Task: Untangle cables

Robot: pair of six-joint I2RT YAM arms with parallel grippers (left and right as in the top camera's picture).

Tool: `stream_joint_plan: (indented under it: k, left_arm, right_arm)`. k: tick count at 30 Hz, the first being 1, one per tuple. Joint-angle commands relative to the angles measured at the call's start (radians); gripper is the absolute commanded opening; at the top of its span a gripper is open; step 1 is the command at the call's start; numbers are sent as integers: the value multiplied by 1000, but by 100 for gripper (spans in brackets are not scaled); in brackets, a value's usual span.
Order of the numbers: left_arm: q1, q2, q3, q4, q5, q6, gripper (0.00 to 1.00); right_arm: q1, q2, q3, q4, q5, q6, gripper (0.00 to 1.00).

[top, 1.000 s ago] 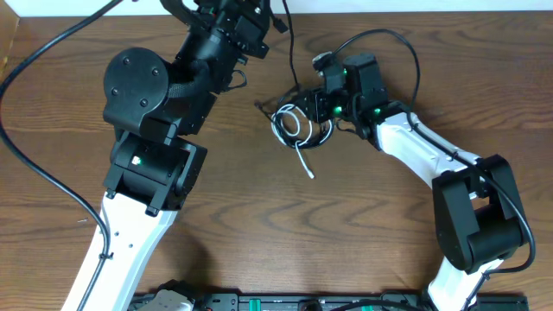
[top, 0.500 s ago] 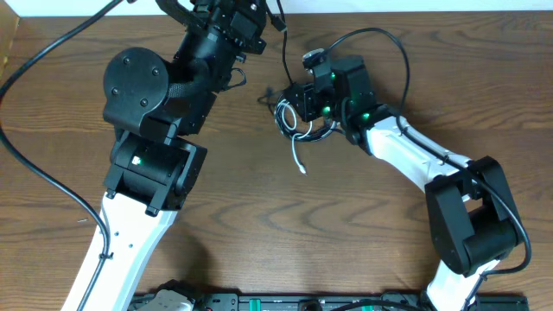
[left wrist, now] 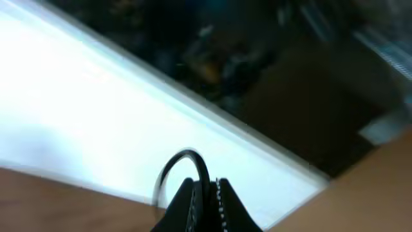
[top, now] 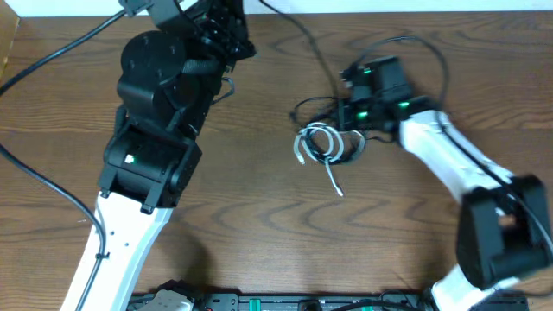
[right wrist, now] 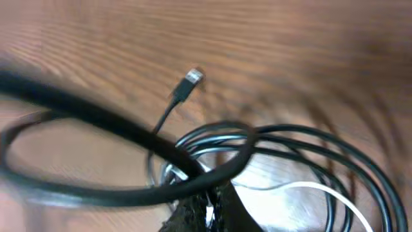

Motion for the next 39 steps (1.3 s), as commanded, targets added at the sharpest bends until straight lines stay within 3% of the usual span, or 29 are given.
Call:
stream_joint_plan:
  k: [1, 6, 9, 11, 16, 19, 22, 27, 34, 39]
  left_arm:
    - [32, 3, 22, -140, -67, 144, 8]
    - [61, 46, 22, -378, -67, 161, 8]
    - [62, 90, 22, -490, -63, 231, 8]
    - [62, 122, 22, -538, -39, 291, 17]
    - [61, 196, 22, -594, 113, 457, 53]
    - [61, 242, 22, -615, 246, 571, 66]
    - [61, 285, 22, -627, 395, 681, 74]
    - [60, 355, 22, -631, 630, 823, 77]
    - [60, 448, 21, -631, 763, 925, 77]
    - [55, 510, 21, -622, 783, 927, 77]
  right_arm:
    - [-74, -149, 12, -123, -30, -65, 1]
    - [-132, -252, 12, -246, -30, -121, 1]
    - [-133, -271, 12, -299, -30, -140, 1]
    - [-125, -268, 12, -345, -30, -156, 1]
    - [-93, -259, 12, -441, -30, -233, 1]
    - [-84, -259, 12, -473, -61, -272, 1]
    - [-86, -259, 12, -486, -134, -312, 1]
    - [-86, -259, 12, -493, -246, -384, 1]
    - [-87, -259, 12, -508, -330, -431, 1]
    - [-87, -259, 12, -507, -362, -444, 1]
